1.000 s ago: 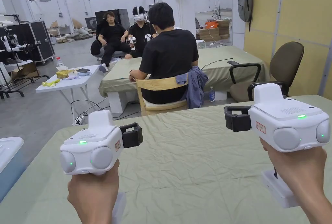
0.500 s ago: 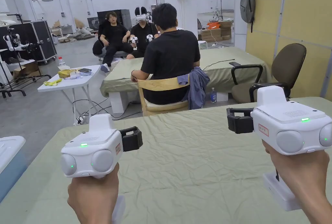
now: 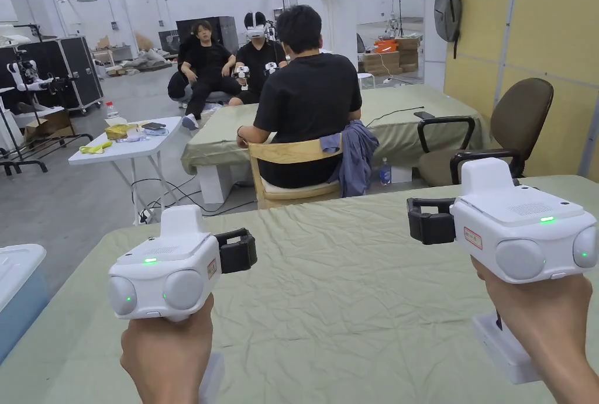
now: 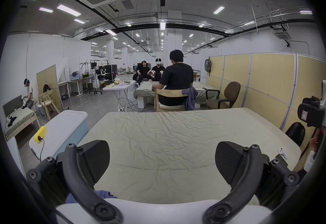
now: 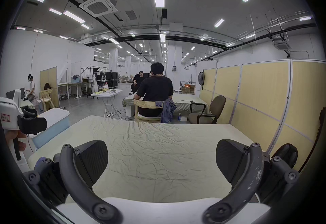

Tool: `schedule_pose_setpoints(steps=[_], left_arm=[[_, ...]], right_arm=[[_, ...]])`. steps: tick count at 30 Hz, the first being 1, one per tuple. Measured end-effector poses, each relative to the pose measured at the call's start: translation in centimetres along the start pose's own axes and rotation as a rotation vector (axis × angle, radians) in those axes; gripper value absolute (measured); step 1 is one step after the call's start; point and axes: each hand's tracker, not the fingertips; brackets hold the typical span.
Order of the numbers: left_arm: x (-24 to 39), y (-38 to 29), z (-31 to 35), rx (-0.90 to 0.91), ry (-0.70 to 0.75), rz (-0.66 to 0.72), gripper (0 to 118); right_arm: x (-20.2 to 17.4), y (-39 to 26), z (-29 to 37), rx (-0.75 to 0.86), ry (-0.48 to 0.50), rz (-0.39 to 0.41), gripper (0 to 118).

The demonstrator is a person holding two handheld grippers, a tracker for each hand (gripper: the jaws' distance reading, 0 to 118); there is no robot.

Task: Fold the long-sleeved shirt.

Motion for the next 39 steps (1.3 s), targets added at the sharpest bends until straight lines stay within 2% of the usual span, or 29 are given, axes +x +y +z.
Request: schedule_pose_setpoints(steps=[12, 15, 17, 18, 20, 22, 24, 26, 28, 31, 33, 39], left_arm=[[0.2, -0.1, 0.1, -0.009, 0.033, -0.027, 118], [-0.1, -0.2, -0.1, -0.015, 0.068, 0.065, 118], [-0.3, 0.1, 0.0, 0.0, 0.072, 0.08, 118], [0.0, 0.1, 0.3, 0.056, 0.109, 0.063, 118], [0.7, 0.2, 0.8, 0.039, 0.157, -0.026, 117], [0.6, 0.4, 1.3, 0.062, 0.087, -0.001, 117], [-0.3, 0.7, 1.9, 0.075, -0.033, 0.12, 116], [-0.5, 1.1, 2.1, 0.018, -0.044, 0.188, 116], [-0.1, 1.4, 2.1, -0.039, 0.02, 0.172, 116], [0.2, 0.7, 2.3, 0.024, -0.001, 0.058, 112], [0.2, 0.5, 2.2, -0.026, -0.012, 0.069, 112], [0.0, -0.3, 2.5, -0.022, -0.069, 0.107, 111]], right_arm=[[-0.1, 0.0, 0.1, 0.003, -0.004, 0.003, 118], [-0.1, -0.1, -0.1, -0.001, 0.002, -0.002, 118], [-0.1, -0.2, -0.1, -0.003, 0.006, -0.002, 118], [-0.2, -0.2, -0.2, -0.005, 0.005, 0.001, 118], [-0.3, -0.3, -0.2, -0.005, 0.005, 0.011, 118], [-0.5, -0.4, -0.3, -0.011, 0.005, 0.011, 118], [-0.6, -0.5, -0.4, -0.013, 0.011, 0.009, 118], [-0.8, -0.6, -0.5, -0.017, 0.014, 0.009, 118], [-1.0, -0.7, -0.5, -0.022, 0.015, 0.016, 118], [-1.3, -0.8, -0.5, -0.024, 0.018, 0.023, 118], [-1.4, -0.8, -0.6, -0.025, 0.018, 0.028, 118], [-1.5, -0.8, -0.7, -0.028, 0.025, 0.029, 118]])
